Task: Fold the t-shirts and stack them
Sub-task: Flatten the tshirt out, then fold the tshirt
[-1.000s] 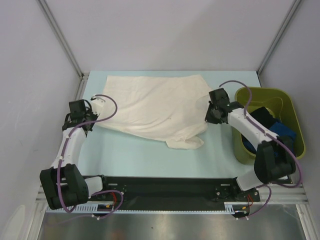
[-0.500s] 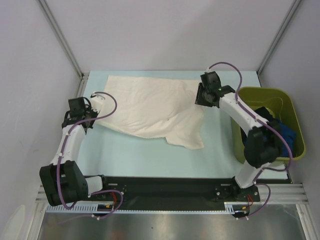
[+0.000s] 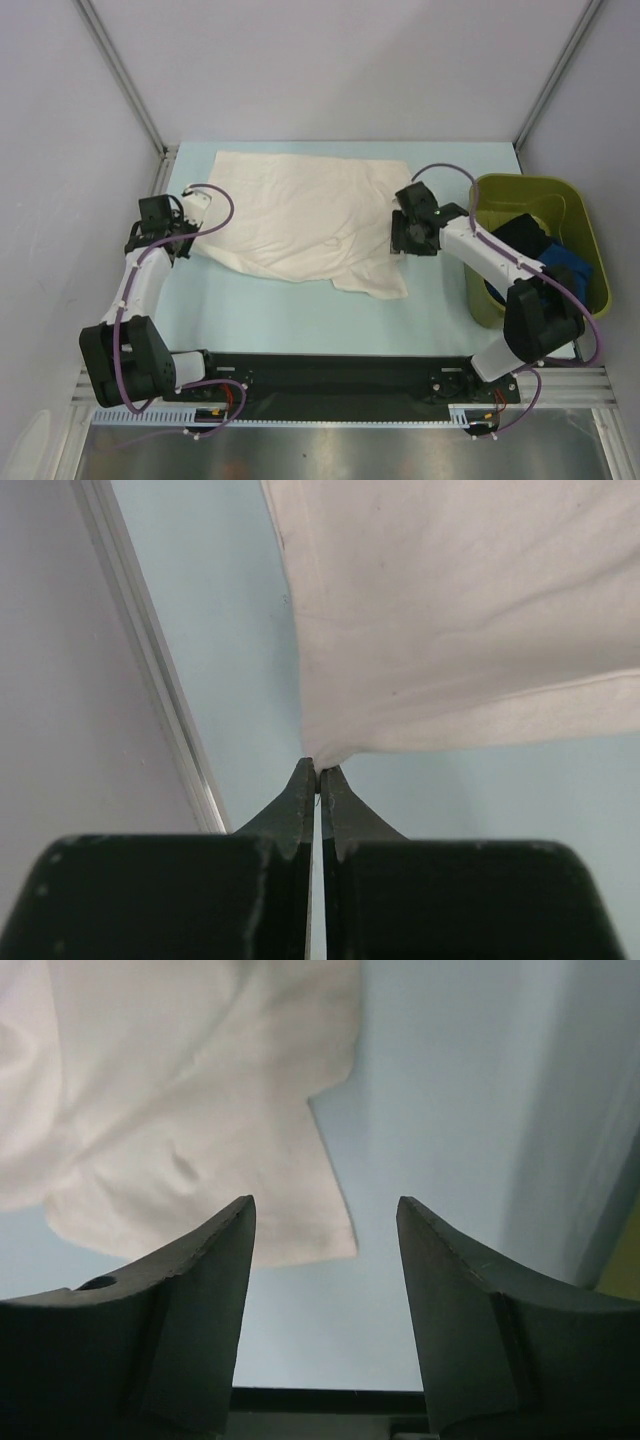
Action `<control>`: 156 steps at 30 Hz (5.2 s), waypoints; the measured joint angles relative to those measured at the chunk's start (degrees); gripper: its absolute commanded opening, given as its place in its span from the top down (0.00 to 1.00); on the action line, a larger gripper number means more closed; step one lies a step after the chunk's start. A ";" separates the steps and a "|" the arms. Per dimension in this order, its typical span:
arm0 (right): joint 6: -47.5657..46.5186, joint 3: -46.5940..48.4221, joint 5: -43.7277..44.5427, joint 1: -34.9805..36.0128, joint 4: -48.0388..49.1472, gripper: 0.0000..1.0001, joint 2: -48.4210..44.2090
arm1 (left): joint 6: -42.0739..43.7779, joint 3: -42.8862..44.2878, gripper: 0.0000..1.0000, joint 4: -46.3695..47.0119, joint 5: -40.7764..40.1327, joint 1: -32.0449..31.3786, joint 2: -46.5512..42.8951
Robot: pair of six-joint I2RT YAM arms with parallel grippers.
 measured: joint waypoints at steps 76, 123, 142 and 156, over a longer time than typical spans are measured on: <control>-6.43 73.46 -15.13 -22.43 19.32 1.00 12.50 | -10.19 95.62 1.00 -10.88 -0.39 -6.36 32.65; -0.61 -0.66 -6.05 -3.08 0.28 1.00 -2.49 | 6.45 3.30 1.00 -8.61 3.65 1.44 3.63; -12.00 25.11 -8.63 -8.22 11.08 0.71 24.68 | -3.04 12.76 0.67 1.79 3.21 1.44 21.86; -5.38 13.16 -3.13 -9.25 -0.59 0.48 12.26 | 1.03 6.29 0.45 2.54 0.26 -2.05 9.44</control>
